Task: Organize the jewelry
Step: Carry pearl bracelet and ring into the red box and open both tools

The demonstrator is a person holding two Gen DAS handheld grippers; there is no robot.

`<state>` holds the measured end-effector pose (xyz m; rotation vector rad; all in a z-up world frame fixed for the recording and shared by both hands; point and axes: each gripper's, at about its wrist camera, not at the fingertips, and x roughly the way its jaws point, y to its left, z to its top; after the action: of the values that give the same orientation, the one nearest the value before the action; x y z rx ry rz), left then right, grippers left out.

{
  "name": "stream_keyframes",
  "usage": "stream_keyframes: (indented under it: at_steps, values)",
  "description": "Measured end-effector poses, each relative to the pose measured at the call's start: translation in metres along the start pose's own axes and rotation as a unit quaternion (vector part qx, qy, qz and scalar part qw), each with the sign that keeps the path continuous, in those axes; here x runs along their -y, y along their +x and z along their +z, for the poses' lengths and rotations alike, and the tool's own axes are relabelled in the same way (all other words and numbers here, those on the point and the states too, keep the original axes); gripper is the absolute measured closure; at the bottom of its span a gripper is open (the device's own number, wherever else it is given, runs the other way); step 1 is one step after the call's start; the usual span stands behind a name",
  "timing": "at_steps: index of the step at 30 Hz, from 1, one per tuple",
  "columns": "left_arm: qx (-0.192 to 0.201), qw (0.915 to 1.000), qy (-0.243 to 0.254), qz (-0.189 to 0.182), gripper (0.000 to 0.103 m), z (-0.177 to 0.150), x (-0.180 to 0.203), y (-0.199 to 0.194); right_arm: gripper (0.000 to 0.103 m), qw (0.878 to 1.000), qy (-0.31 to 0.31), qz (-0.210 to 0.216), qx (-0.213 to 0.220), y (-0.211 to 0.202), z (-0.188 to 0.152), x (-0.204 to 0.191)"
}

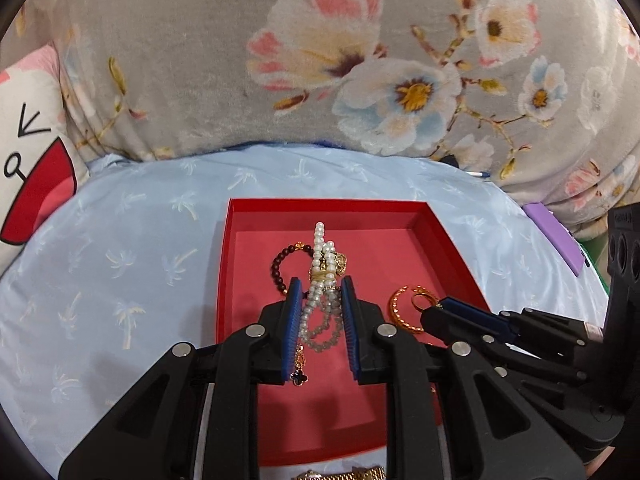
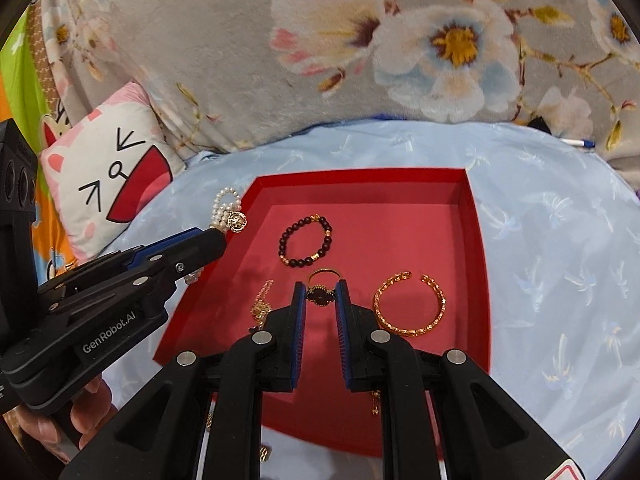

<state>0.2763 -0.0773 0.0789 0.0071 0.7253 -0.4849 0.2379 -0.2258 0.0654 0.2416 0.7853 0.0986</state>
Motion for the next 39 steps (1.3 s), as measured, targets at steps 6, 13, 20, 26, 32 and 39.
stream_keyframes:
  at_steps: [6, 13, 20, 26, 32, 39]
  values:
    - [-0.025, 0.9996, -0.008, 0.009, 0.084, -0.006, -0.012, 0.023, 0.09, 1.0, -0.001, -0.006, -0.019, 0.028, -0.001, 0.003]
    - [-0.022, 0.9995, -0.008, 0.023, 0.083, -0.006, -0.017, 0.038, 0.082, 1.0, 0.003, -0.005, -0.017, 0.042, 0.0, 0.008]
    - [-0.016, 0.9989, -0.029, 0.032, 0.053, -0.004, -0.027, 0.034, 0.065, 1.0, 0.021, 0.001, 0.008, 0.02, 0.0, 0.017]
    - [-0.001, 0.9987, -0.042, 0.028, 0.042, 0.003, -0.031, 0.019, 0.061, 0.999, 0.025, 0.0, 0.024, -0.014, -0.01, 0.018]
    - [0.013, 0.999, -0.03, 0.03, 0.042, 0.003, -0.019, 0.0, 0.061, 1.0, 0.015, 0.003, 0.024, -0.046, -0.036, 0.01]
    - [0.024, 0.9996, 0.009, 0.013, 0.042, -0.024, 0.0, -0.041, 0.061, 1.0, -0.016, -0.023, 0.01, -0.068, -0.081, 0.0]
